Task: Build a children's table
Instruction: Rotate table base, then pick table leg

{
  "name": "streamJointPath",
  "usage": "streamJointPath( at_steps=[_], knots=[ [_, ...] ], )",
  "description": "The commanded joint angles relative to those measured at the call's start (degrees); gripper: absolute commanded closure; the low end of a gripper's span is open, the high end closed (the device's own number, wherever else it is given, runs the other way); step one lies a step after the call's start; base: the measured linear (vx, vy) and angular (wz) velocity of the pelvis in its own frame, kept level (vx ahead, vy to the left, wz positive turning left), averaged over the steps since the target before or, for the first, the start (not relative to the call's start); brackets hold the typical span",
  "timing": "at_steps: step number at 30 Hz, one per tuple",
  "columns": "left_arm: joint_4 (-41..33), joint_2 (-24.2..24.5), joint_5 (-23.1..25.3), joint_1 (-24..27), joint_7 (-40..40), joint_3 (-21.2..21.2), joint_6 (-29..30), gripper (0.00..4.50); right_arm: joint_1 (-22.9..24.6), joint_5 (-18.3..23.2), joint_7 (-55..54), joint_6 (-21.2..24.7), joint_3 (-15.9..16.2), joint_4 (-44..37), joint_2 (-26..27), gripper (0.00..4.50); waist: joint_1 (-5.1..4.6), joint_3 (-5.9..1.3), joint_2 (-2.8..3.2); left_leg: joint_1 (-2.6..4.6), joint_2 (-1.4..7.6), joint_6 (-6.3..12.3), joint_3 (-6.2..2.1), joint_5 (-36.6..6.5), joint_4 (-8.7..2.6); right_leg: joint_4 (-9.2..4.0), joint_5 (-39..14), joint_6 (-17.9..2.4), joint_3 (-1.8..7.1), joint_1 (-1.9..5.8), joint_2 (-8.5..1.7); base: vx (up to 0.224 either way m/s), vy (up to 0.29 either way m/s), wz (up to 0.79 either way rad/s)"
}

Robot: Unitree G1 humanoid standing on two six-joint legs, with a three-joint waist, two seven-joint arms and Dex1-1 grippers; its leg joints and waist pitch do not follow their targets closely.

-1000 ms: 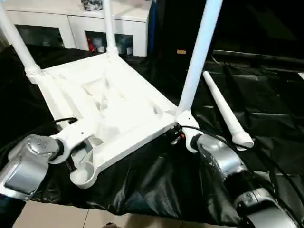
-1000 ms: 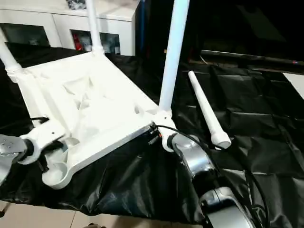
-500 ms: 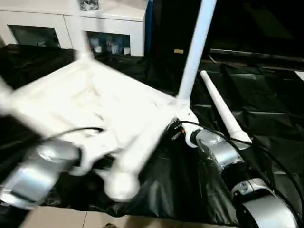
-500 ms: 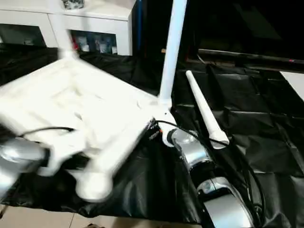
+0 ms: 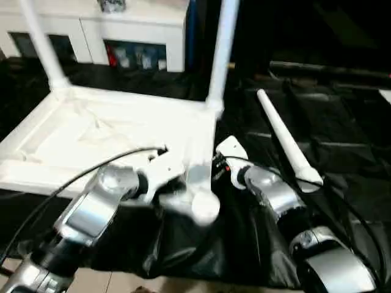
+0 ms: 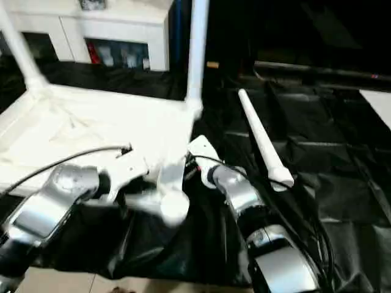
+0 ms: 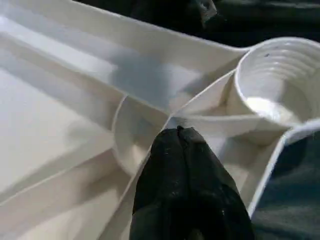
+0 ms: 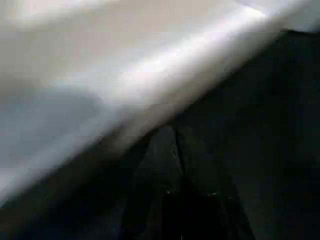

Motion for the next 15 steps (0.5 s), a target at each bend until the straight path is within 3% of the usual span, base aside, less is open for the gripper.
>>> streamJointPath(
  at_steps=[1, 2, 4, 5, 6, 7, 8, 15],
  knots=[
    [-2.1, 0.5, -0.6, -0.1, 0.8, 2.0, 0.0, 4.5, -0.1, 0.0, -1.2, 4.2, -1.9, -4.1, -1.8, 4.48, 0.4, -4.01, 0.92, 1.34, 1.69, -2.01, -0.36, -12.4, -3.85, -3.54, -8.1, -12.3, 1.65, 2.54, -3.09, 0.0, 0.0, 0.0],
    [-2.1, 0.5, -0.6, -0.1, 0.8, 2.0, 0.0, 4.5, -0.1, 0.0, -1.2, 4.2, -1.9, -4.1, -1.8, 4.48, 0.46, -4.01, 0.86, 1.23, 1.72, -1.81, -0.37, -12.6, -3.85, -3.54, -8.0, -12.0, 1.7, 2.69, -3.09, 0.0, 0.0, 0.0],
    [-2.4, -0.4, -1.1, 0.2, 2.8, 4.3, 0.4, 4.09, 0.1, 3.0, 0.6, 7.2, -4.9, -7.4, -3.0, 4.15, 0.53, -4.01, 1.14, 1.22, 1.78, -1.67, -0.46, -12.5, -3.88, -3.49, -7.5, -11.8, 1.66, 2.69, -3.1, 0.0, 0.0, 0.0],
    [-2.4, -1.2, -1.5, 0.1, 4.1, 5.8, 0.4, 4.09, -0.1, 4.2, 1.2, 8.5, -6.3, -8.7, -3.8, 4.15, 0.53, -4.01, 1.14, 1.22, 1.78, -1.67, -0.46, -12.5, -3.88, -3.49, -7.5, -11.8, 1.66, 2.69, -3.1, 0.0, 0.0, 0.0],
    [-3.2, -2.6, -2.9, -0.2, 5.6, 8.4, 1.0, 4.06, -1.7, 5.1, 1.0, 10.5, -8.2, -8.7, -5.6, 4.12, 0.43, -4.01, 1.18, 1.21, 1.78, -1.69, -0.46, -12.5, -3.86, -3.47, -6.9, -11.9, 1.66, 2.86, -3.06, 0.0, 0.0, 0.0],
    [-3.2, -2.6, -2.9, -0.2, 5.6, 8.4, 1.0, 3.97, -1.7, 5.1, 1.0, 10.5, -8.2, -8.7, -5.6, 4.02, 0.43, -4.07, 1.04, 1.35, 1.76, -1.74, -0.38, -12.3, -3.71, -3.48, -6.1, -12.5, 1.59, 2.83, -2.96, 0.0, 0.0, 0.0],
    [-4.8, -4.3, -5.3, -0.7, 6.8, 11.4, 1.0, 3.84, -5.4, 5.4, -0.8, 11.7, -10.4, -5.4, -8.3, 3.89, 0.42, -4.04, 0.91, 1.26, 1.63, -1.75, -0.3, -12.2, -3.62, -3.38, -6.3, -12.9, 1.55, 2.89, -2.92, 0.0, 0.0, 0.0],
    [-8.0, -5.4, -9.4, -0.9, 5.0, 12.9, 0.1, 3.32, -11.6, 3.7, -2.2, 15.8, -11.2, 2.3, -12.5, 3.36, 0.33, -3.94, 0.53, 0.84, 1.39, -1.17, -0.25, -12.1, -3.27, -3.57, -9.7, -12.6, 1.46, 2.87, -3.04, 0.0, 0.0, 0.0]
  ],
)
